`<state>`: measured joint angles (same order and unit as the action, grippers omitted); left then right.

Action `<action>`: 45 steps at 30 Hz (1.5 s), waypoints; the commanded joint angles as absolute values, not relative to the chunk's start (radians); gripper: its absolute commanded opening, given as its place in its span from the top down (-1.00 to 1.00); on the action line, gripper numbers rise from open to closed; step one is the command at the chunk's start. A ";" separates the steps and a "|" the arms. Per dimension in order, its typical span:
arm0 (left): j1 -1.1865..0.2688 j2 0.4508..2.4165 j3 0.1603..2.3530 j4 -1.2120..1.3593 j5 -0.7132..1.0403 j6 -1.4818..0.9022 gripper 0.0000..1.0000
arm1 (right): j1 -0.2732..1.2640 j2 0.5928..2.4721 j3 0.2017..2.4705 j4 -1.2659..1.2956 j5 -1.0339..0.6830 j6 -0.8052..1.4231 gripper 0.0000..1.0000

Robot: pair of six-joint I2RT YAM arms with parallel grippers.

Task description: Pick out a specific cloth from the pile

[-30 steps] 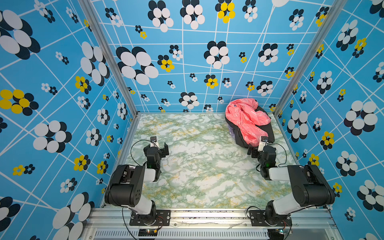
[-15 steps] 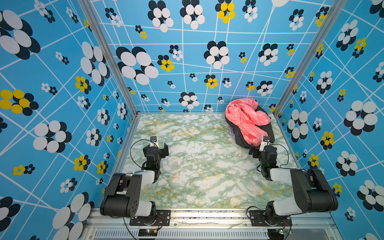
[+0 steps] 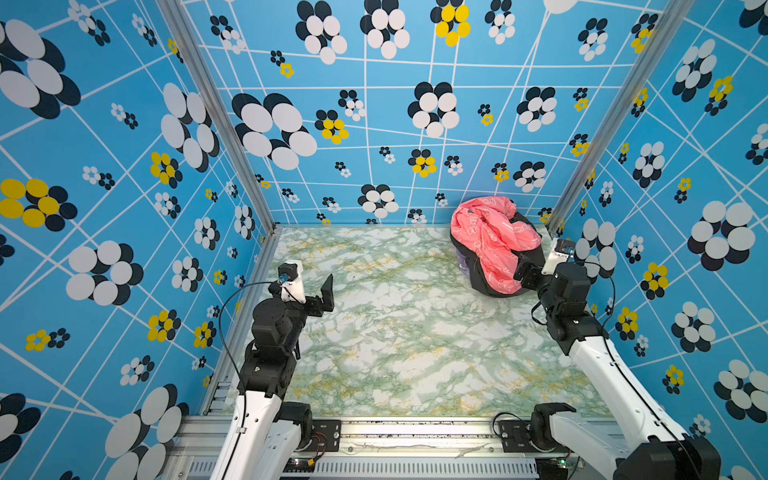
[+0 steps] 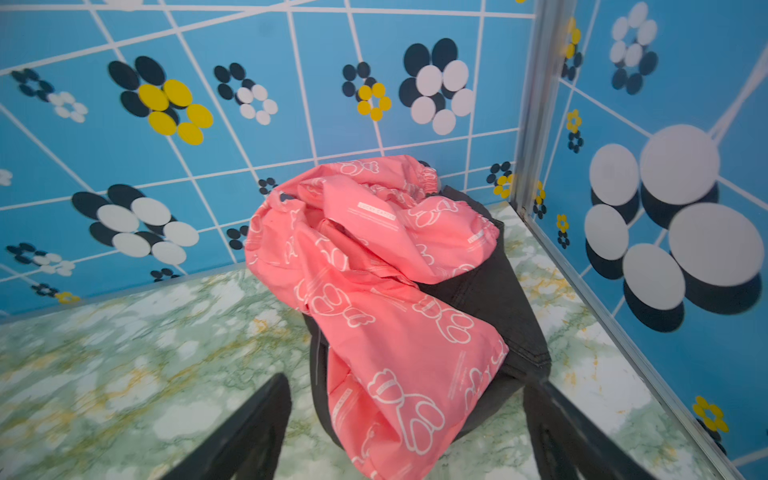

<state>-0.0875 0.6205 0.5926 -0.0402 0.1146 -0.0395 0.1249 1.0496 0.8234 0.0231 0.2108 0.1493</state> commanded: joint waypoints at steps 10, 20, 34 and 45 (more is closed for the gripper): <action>-0.096 0.566 0.534 -0.175 0.212 0.010 -0.98 | 0.459 1.474 1.198 -0.399 0.409 -0.193 -0.55; -0.096 0.537 0.533 -0.226 0.136 0.040 -0.98 | 0.531 1.846 1.481 -0.539 0.554 -0.356 -0.37; -0.098 0.431 0.516 -0.288 0.046 -0.012 -0.98 | 0.532 2.154 1.668 -0.569 0.714 -0.577 -0.31; -0.098 0.421 0.517 -0.302 0.028 -0.001 -0.98 | 0.522 2.299 1.763 -0.598 0.745 -0.628 -0.12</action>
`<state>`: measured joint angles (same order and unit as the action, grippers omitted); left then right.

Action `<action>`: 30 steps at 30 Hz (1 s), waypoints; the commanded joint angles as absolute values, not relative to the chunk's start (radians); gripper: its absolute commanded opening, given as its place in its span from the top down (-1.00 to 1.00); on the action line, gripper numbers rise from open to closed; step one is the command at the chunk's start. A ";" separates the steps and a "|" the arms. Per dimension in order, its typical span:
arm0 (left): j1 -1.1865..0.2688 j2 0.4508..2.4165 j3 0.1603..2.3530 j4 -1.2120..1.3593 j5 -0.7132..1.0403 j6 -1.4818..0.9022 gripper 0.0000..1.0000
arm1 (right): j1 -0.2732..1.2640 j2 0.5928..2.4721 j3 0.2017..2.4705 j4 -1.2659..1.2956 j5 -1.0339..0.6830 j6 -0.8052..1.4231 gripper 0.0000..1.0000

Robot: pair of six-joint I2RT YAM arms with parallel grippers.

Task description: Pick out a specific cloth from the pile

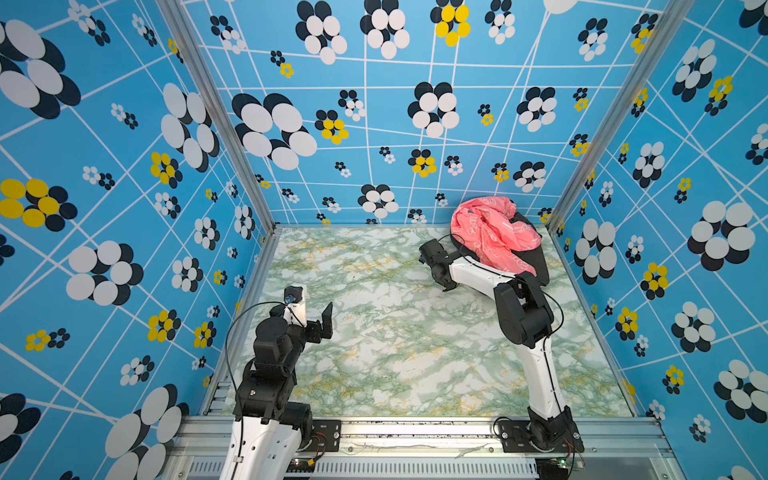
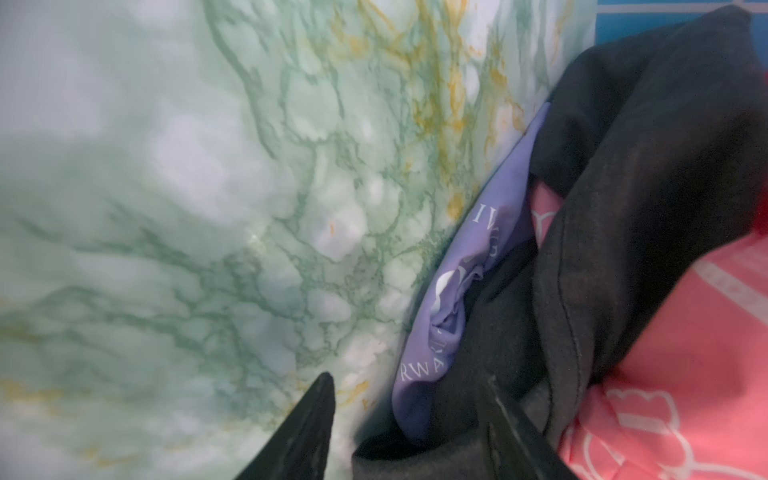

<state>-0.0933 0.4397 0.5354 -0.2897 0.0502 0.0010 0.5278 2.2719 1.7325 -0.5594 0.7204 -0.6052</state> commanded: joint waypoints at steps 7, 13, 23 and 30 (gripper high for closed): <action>-0.098 0.416 0.513 -0.299 0.026 -0.003 -0.98 | 0.500 2.353 1.795 -0.596 0.796 -0.642 -0.02; -0.098 0.414 0.512 -0.296 0.023 -0.003 -0.98 | 0.485 2.384 1.801 -0.595 0.808 -0.652 0.04; -0.098 0.414 0.509 -0.293 0.029 -0.008 -0.99 | 0.466 2.417 1.792 -0.574 0.828 -0.650 0.43; -0.098 0.414 0.508 -0.291 0.033 -0.010 -0.98 | 0.466 2.378 1.792 -0.534 0.824 -0.642 1.00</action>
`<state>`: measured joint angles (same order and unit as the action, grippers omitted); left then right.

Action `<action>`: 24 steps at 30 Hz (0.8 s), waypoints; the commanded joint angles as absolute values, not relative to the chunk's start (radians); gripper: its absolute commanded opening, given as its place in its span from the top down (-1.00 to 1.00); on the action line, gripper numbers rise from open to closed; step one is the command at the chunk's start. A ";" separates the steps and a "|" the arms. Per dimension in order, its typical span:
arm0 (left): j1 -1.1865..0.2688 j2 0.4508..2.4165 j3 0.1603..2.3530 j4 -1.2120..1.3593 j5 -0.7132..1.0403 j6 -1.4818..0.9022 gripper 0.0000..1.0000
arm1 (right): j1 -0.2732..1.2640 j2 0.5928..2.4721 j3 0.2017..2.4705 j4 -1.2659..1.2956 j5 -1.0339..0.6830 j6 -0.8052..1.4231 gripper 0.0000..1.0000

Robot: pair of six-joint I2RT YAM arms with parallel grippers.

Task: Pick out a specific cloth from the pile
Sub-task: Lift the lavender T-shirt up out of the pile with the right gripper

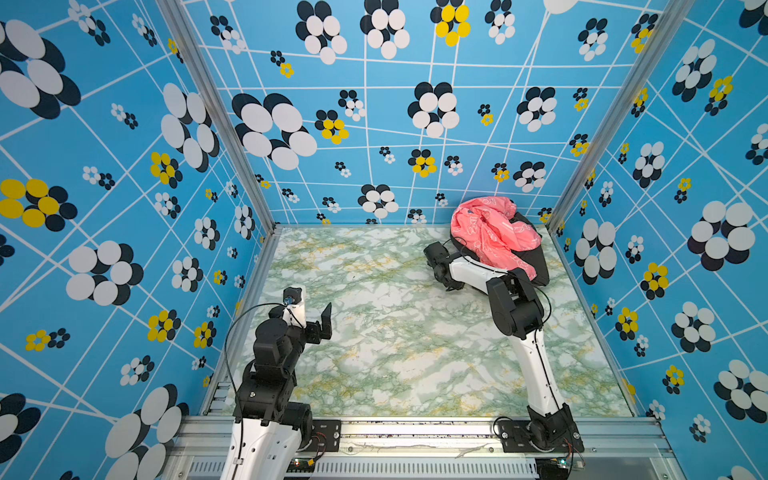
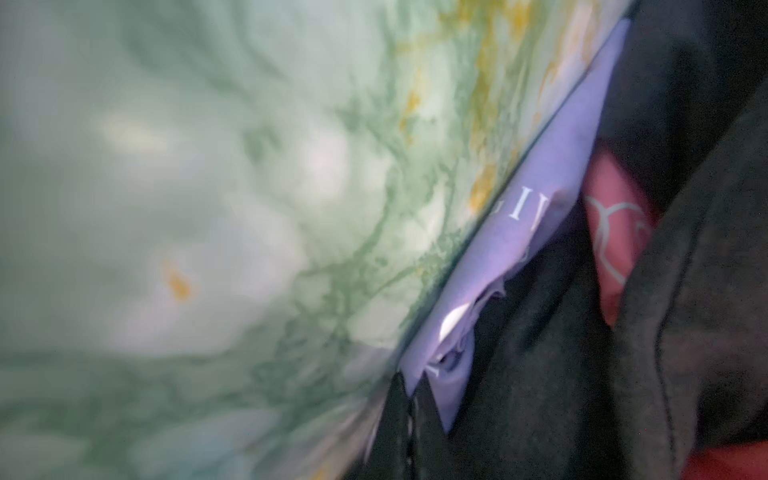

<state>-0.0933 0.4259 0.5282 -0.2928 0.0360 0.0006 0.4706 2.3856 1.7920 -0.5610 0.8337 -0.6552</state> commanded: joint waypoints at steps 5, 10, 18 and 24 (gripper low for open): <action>-0.098 0.411 0.509 -0.293 0.031 -0.006 -0.99 | 0.463 2.276 1.815 -0.518 0.778 -0.579 1.00; -0.098 0.408 0.509 -0.292 0.030 -0.006 -0.98 | 0.459 2.150 1.846 -0.494 0.743 -0.529 1.00; -0.098 0.402 0.508 -0.290 0.029 -0.008 -0.98 | 0.444 2.026 1.930 -0.511 0.731 -0.497 1.00; -0.098 0.399 0.506 -0.287 0.033 -0.011 -0.98 | 0.424 1.943 1.998 -0.540 0.689 -0.415 1.00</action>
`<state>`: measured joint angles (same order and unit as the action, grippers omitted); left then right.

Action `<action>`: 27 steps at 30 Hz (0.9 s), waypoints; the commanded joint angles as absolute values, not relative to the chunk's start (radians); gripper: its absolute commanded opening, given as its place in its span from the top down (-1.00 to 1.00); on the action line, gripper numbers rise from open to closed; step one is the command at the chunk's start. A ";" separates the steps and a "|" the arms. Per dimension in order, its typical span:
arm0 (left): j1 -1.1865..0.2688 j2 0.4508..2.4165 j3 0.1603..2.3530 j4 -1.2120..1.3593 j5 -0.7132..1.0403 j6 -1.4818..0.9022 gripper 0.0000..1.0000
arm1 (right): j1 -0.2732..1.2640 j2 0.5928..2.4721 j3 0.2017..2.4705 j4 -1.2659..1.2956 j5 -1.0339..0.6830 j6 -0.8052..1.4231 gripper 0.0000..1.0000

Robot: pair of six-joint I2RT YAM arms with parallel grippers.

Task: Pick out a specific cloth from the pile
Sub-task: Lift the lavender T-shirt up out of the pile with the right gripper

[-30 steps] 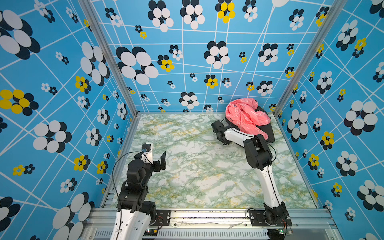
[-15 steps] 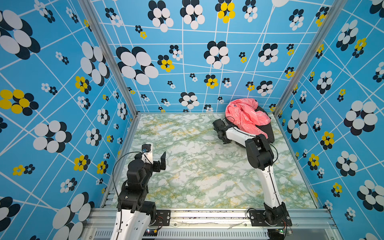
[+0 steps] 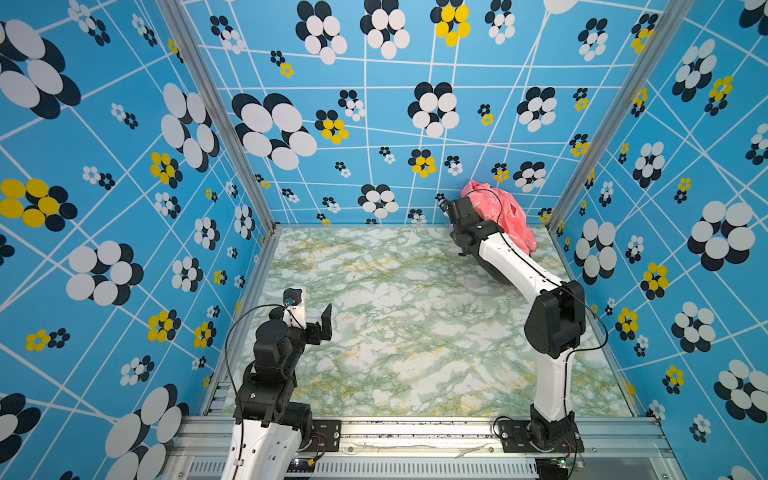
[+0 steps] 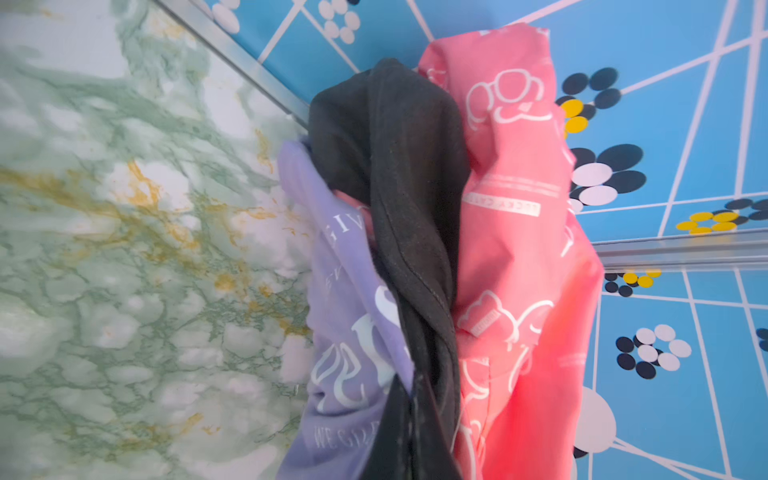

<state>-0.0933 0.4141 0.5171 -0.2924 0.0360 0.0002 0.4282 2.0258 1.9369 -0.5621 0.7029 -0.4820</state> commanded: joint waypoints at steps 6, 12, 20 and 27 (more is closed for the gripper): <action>-0.098 0.399 0.504 -0.285 0.036 -0.012 -0.99 | 0.422 1.876 2.071 -0.562 0.615 -0.336 1.00; -0.097 0.396 0.504 -0.285 0.035 -0.014 -0.98 | 0.421 1.822 2.124 -0.579 0.514 -0.231 1.00; -0.098 0.391 0.504 -0.285 0.036 -0.014 -0.99 | 0.422 1.727 2.120 -0.505 0.320 -0.043 1.00; -0.098 0.390 0.503 -0.282 0.035 -0.011 -0.98 | 0.434 1.691 2.093 -0.388 0.202 0.091 1.00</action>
